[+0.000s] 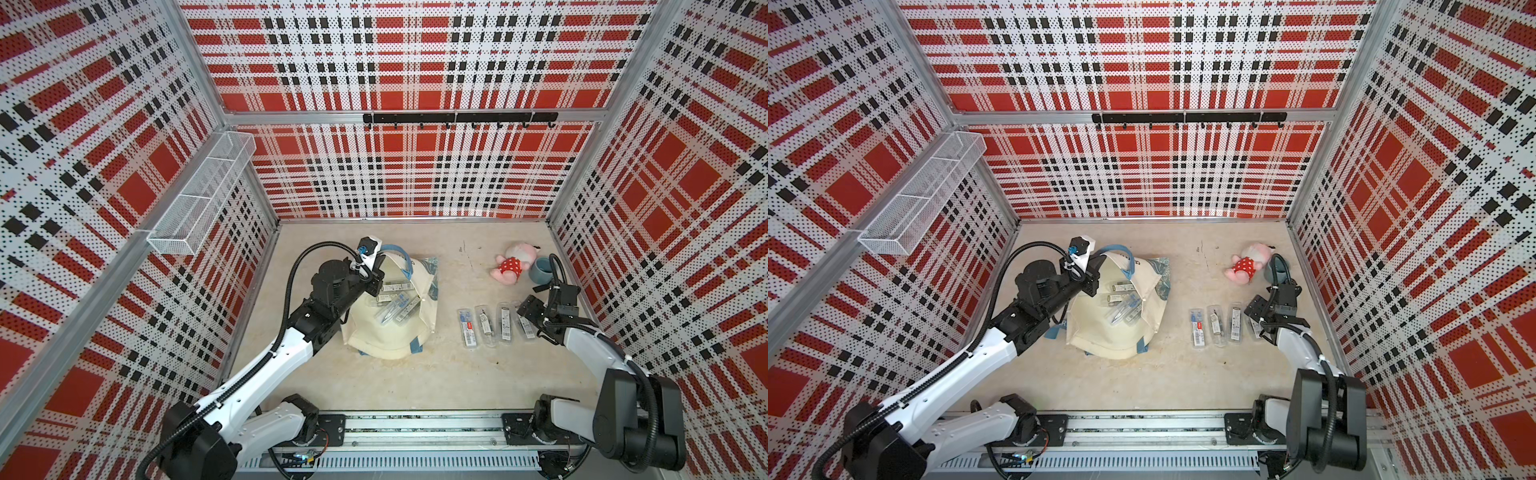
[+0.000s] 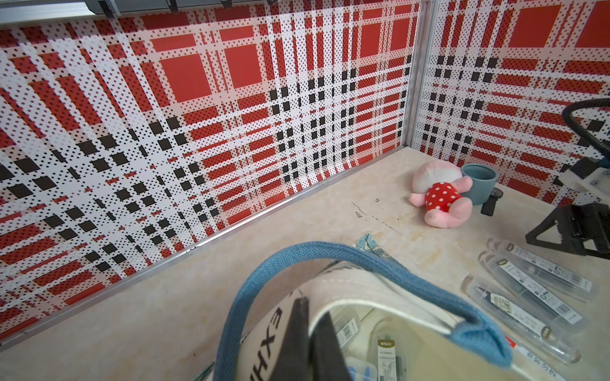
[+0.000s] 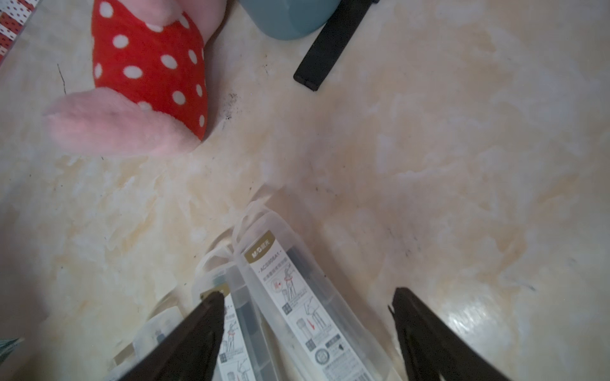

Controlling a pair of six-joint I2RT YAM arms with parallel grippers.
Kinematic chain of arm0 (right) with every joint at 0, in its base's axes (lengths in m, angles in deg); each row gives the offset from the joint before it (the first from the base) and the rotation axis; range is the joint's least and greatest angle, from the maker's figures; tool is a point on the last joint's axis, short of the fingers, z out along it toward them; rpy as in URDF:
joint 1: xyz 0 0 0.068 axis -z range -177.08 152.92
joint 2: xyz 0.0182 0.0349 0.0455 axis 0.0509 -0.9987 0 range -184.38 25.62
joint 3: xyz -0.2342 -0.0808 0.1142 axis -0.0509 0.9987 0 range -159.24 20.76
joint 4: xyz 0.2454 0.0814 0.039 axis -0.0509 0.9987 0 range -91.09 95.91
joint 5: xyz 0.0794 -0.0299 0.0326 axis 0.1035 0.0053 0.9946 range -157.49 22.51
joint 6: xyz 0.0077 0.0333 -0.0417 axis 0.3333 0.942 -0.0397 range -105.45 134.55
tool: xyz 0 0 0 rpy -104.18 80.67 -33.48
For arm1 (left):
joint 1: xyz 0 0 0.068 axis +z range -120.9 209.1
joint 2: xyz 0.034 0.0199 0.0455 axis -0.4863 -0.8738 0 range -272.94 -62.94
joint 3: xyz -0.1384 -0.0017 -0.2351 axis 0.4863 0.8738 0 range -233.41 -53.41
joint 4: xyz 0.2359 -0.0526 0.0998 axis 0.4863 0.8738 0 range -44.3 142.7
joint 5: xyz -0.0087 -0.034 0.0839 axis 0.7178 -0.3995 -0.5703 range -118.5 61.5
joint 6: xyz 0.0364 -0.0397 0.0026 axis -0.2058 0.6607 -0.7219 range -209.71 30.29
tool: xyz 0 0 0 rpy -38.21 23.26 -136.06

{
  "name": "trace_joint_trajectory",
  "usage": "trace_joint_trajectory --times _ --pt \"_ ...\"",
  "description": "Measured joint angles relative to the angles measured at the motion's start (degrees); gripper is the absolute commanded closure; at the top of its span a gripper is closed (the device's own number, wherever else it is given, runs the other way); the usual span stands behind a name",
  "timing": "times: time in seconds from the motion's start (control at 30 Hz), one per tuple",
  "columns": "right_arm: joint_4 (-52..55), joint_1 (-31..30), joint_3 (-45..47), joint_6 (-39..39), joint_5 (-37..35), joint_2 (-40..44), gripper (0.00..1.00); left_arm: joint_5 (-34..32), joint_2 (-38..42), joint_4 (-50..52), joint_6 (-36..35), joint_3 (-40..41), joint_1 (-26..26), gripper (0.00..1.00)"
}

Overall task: Take out the compass set from the canvas bag
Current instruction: Adjust the compass set at the center of the board.

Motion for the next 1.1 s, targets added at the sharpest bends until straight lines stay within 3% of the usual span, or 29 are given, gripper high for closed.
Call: trace_joint_trajectory --times 0.3,1.1 --pt "-2.27 0.04 -0.02 -2.99 4.02 -6.27 0.22 0.11 0.0 0.0 0.0 0.0 0.0 1.0" --pt "-6.14 -1.27 0.81 -3.72 10.08 -7.5 0.4 0.92 -0.22 0.0 0.0 0.0 0.42 1.0"
